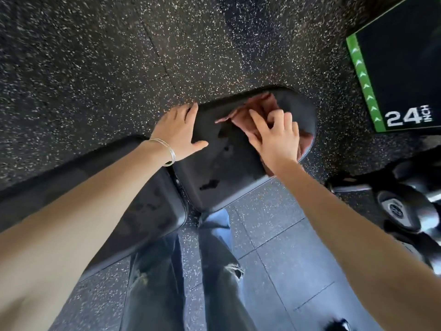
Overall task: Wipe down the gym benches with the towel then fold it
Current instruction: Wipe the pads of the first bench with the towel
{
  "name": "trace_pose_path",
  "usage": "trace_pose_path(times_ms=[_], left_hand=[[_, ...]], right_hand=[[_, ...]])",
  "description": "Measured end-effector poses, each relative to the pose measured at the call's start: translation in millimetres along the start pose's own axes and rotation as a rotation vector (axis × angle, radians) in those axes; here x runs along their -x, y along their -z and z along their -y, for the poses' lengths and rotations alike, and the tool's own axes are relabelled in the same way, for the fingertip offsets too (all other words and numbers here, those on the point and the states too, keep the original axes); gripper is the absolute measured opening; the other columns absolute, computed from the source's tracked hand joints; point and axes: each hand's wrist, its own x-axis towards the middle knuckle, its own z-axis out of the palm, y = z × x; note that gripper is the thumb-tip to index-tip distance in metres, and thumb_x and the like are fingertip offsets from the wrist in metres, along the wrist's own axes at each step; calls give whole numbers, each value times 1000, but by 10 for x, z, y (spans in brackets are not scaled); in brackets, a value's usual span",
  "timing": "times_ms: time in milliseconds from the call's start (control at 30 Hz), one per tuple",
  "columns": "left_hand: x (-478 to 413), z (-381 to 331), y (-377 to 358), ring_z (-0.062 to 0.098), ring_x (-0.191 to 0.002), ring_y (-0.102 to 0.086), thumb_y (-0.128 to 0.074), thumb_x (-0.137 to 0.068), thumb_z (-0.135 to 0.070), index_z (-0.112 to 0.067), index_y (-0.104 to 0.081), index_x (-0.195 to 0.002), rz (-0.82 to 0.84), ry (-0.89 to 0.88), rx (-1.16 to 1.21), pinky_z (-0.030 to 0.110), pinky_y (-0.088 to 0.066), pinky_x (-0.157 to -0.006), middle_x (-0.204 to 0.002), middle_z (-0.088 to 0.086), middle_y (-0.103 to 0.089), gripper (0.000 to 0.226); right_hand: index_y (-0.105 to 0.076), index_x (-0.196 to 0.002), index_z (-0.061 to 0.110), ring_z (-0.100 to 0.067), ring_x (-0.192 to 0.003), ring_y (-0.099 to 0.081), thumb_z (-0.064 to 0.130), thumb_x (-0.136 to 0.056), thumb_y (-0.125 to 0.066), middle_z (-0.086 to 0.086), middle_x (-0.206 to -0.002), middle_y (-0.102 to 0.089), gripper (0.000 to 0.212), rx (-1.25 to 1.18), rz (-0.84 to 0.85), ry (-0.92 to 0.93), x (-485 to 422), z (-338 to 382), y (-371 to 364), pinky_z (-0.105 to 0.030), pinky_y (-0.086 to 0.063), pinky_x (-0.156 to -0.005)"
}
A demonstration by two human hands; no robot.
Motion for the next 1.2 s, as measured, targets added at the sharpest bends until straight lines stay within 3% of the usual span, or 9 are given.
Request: trace_pose_path(times_ms=[67,133,333,433,567,800,967,1200], left_hand=[[-43,-17,15,34,-137,-26,-51,-85,-59,-4,-9,-149,12,14,41,41,-22,-114,-150,19,-24,94],[-82,-46,31,35,-136,-27,-51,-85,-59,-5,-9,-149,25,19,58,42,-24,-113,-150,19,-26,93],[-94,-124,53,35,-132,-32,-48,-85,-62,-3,-10,-148,14,37,16,45,-26,-110,-148,18,-27,95],[-93,-159,48,34,-133,-31,-51,-85,-58,-4,-13,-148,12,60,35,46,-25,-110,-148,16,-28,91],[-110,-112,54,33,-135,-31,-59,-86,-46,-4,-18,-147,14,60,119,46,-25,-110,-147,17,-31,84],[-114,-111,-11,34,-135,-31,-65,-84,-39,-2,-19,-147,-3,66,111,45,-22,-111,-148,18,-31,86],[-115,-118,-10,33,-135,-31,-66,-83,-38,-2,-21,-146,-16,77,119,45,-22,-112,-148,17,-31,85],[-90,-124,-43,34,-134,-29,-58,-86,-46,-6,-13,-148,-21,88,54,45,-21,-112,-149,15,-27,86]], right_hand=[[-51,-131,26,-36,-97,-50,50,-92,-41,-18,-110,-54,47,4,32,-137,-310,-192,37,-44,-40,-74],[-50,-132,26,-36,-102,-49,52,-92,-37,-17,-113,-53,49,15,19,-205,-467,-318,40,-46,-41,-77],[-65,-117,18,-36,-79,-56,38,-84,-61,-18,-91,-60,38,-86,-190,-482,314,-104,-110,-40,-47,-64],[-67,-114,17,-35,-73,-57,38,-83,-61,-19,-87,-60,38,-72,-173,-432,614,-57,-137,-38,-50,-62],[-68,-111,20,-31,-73,-58,39,-81,-66,-15,-84,-61,36,-50,-201,-401,241,-180,-90,-34,-46,-60],[-63,-113,22,-33,-90,-53,50,-85,-49,-12,-99,-58,42,-120,-158,-411,-505,-433,-12,-38,-43,-68],[-69,-108,19,-32,-73,-54,40,-81,-63,-13,-84,-59,35,-145,-305,-466,-84,-394,-90,-35,-45,-61],[-71,-105,15,-31,-67,-53,38,-82,-63,-17,-77,-57,34,-124,-323,-380,528,-367,-272,-34,-44,-59]])
